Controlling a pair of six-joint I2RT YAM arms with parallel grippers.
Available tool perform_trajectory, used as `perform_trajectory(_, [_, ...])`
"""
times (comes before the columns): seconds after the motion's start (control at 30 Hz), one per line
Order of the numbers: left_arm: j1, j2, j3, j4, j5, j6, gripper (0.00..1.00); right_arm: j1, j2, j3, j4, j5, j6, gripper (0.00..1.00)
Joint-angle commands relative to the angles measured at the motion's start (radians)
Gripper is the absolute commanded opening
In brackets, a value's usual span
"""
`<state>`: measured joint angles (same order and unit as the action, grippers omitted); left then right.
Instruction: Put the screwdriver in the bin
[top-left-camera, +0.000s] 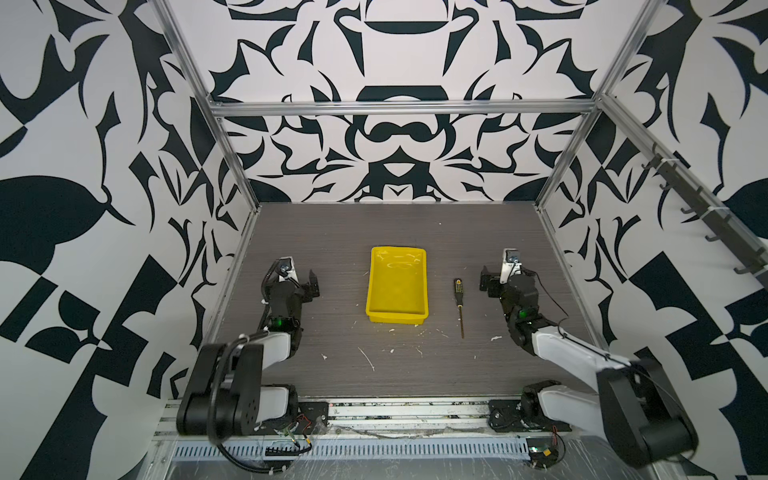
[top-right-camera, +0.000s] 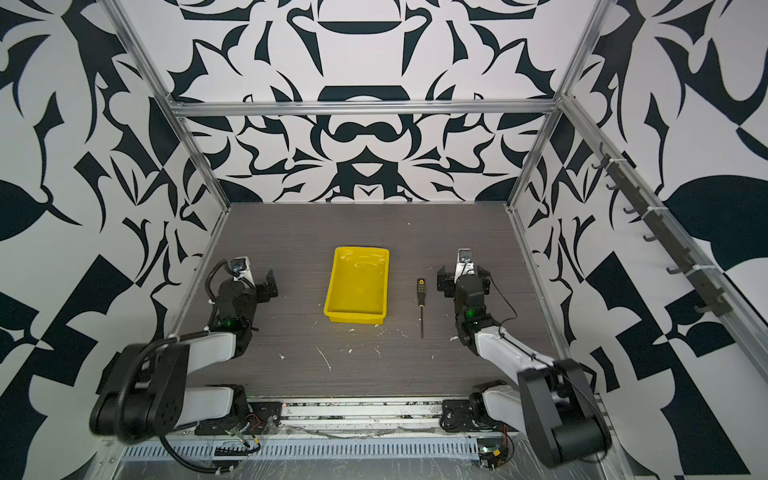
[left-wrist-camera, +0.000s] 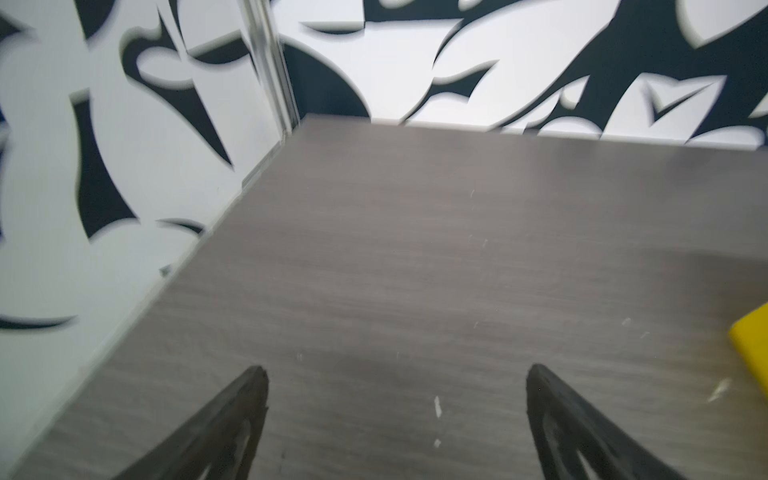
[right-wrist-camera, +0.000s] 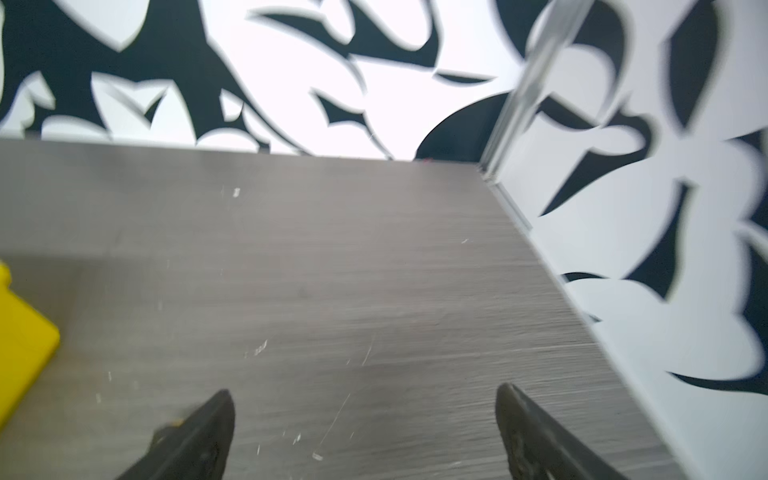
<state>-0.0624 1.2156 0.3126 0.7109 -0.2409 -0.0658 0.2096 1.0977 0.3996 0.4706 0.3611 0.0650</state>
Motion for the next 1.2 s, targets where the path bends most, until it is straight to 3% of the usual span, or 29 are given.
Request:
perform_trajectory(0.0, [-0.013,-0.192,0.197,-0.521,0.133,-0.094,0.99,-0.004,-0.122,0.140,-0.526,0.102,0.241,1.00])
perform_trajectory(0.07, [-0.031,-0.253,0.250,-0.705,0.129,-0.213,0.99,-0.005,-0.166,0.198,-0.783,0.108,0.454,1.00])
perform_trajectory(0.17, [-0.035,-0.311,0.262,-0.933,0.119,-0.454,0.99,-0.007,-0.212,0.146,-0.826,0.021,0.502,1.00])
perform_trajectory(0.3, [-0.031,-0.304,0.242,-1.007,0.231,-0.457,0.99,-0.006,-0.228,0.057,-0.739,-0.017,0.507,1.00])
perform_trajectory(0.53, [-0.030,-0.229,0.262,-1.005,0.221,-0.478,0.99,-0.009,-0.326,0.003,-0.772,0.107,0.573,1.00])
perform_trajectory(0.63, [-0.028,-0.244,0.264,-1.030,0.170,-0.494,0.99,-0.008,-0.405,-0.063,-0.700,0.107,0.586,1.00])
perform_trajectory(0.83, [-0.025,-0.388,0.215,-1.128,-0.051,-0.620,0.99,-0.008,-0.488,-0.128,-0.668,0.144,0.657,1.00])
perform_trajectory(0.97, [-0.022,-0.481,0.172,-1.160,-0.088,-0.671,0.99,-0.009,-0.484,-0.137,-0.652,0.132,0.675,1.00])
perform_trajectory(1.03, [-0.023,-0.509,0.127,-1.177,-0.148,-0.757,0.99,-0.009,-0.470,-0.117,-0.717,0.140,0.744,1.00])
perform_trajectory(1.17, [-0.022,-0.550,0.083,-1.123,-0.114,-0.745,0.99,-0.013,-0.453,-0.117,-0.704,0.056,0.889,1.00])
